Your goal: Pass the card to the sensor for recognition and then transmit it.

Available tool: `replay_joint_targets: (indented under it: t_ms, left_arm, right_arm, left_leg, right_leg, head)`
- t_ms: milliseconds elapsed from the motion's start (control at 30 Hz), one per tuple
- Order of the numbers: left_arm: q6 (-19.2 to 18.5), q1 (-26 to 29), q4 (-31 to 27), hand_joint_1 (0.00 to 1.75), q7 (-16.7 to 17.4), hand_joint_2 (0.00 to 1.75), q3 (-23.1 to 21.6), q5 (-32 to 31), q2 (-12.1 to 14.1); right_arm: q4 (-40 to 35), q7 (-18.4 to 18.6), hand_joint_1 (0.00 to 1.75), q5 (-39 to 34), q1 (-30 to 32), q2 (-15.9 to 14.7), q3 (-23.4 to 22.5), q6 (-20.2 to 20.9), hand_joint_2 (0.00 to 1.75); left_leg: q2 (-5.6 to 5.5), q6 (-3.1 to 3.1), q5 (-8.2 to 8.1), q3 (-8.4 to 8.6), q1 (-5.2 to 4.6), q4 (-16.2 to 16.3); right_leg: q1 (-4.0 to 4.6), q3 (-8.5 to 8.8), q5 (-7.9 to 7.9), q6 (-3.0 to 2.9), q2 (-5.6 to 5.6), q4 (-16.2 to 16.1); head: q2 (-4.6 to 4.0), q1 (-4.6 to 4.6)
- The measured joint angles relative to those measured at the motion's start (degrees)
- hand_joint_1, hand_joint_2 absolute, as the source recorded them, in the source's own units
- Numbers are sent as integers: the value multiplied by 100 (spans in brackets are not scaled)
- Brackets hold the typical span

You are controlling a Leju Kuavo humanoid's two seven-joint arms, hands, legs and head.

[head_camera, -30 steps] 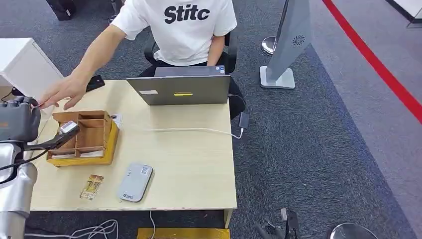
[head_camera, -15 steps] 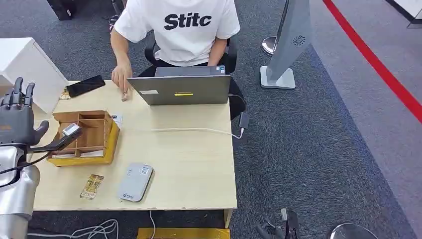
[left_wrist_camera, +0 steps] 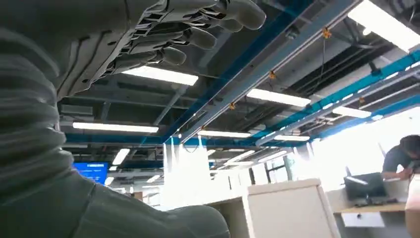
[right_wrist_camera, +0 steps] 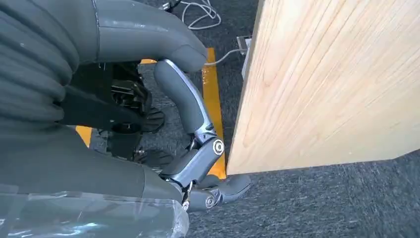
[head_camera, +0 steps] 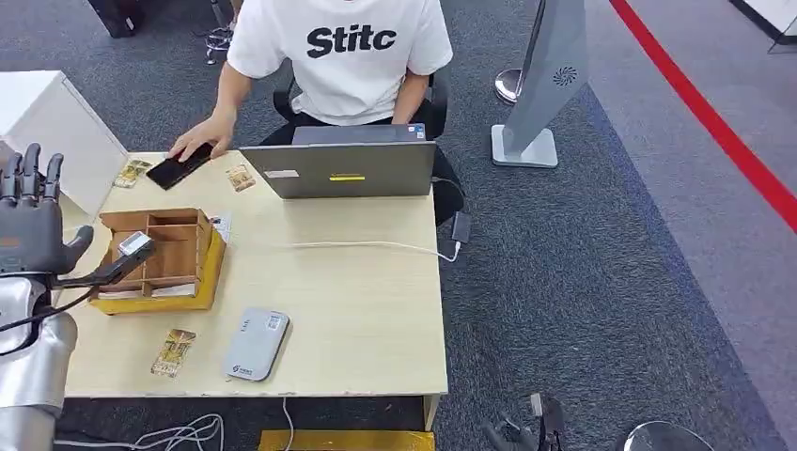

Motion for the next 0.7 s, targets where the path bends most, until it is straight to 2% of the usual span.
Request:
replay_joint_targets:
  t_ms: [133,200,267,333,400,433,500,600,700]
  left_arm:
    - [171,564,-899,0,-571,175,173,987,-298]
    - [192,1038,-1685,0,-1069,175,362,1898,-604]
    - [67,1516,-2313,0,-1447,175,575,2773,-934]
    - [-200,2027,-2684,0,-1710,175,884,3707,-1365]
    - [-228,2630,-2699,0,-2431,175,1493,4804,-1826]
    - [-188,2923,-2679,0,-2619,175,1697,5098,-2027]
    - [-73,3302,-2612,0,-2819,175,1898,5306,-2250]
    - [-13,3578,-2474,0,-2828,175,2188,5346,-2418]
    - [-250,3684,-2469,0,-2828,175,2450,5580,-2557]
  right_arm:
    - [0,-57,0,-94,36,0,0,-24,175]
    - [0,-129,0,-171,76,0,-7,-55,175]
    - [-2,-209,0,-284,138,0,-35,-61,175]
    - [-2,-354,0,-532,235,-7,-127,-13,175]
    - [-4,-545,0,-784,414,-39,-347,160,175]
    - [-4,-588,0,-835,504,-50,-433,203,175]
    - [-6,-619,0,-916,639,-96,-559,251,175]
    - [-11,-584,0,-960,661,-127,-746,282,175]
    - [-15,-564,0,-944,673,-140,-850,286,175]
  left_leg:
    - [2,3,-3,1,-3,0]
    - [6,4,-12,1,-6,0]
    - [11,13,-23,-1,-8,0]
    - [12,27,-47,7,-15,-4]
    - [21,41,-72,55,-28,-11]
    - [25,36,-77,55,-20,-9]
    - [-4,35,-74,34,-13,-6]
    - [-2,36,-77,39,-13,-7]
    - [-6,37,-76,35,-13,-7]
  right_leg:
    - [-4,0,-2,2,4,-2]
    - [-7,0,-5,6,10,-3]
    - [-8,0,-10,12,13,-5]
    - [-17,11,-26,24,13,-9]
    - [-28,45,-62,28,19,-9]
    - [-20,44,-73,33,21,-9]
    - [-13,42,-75,35,4,-12]
    - [-13,44,-75,35,-3,-12]
    - [-13,46,-75,35,-8,-12]
  head:
    - [0,2]
    - [0,2]
    - [0,2]
    - [0,2]
    - [0,-13]
    - [0,-35]
    - [0,2]
    - [0,0]
    - [0,-4]
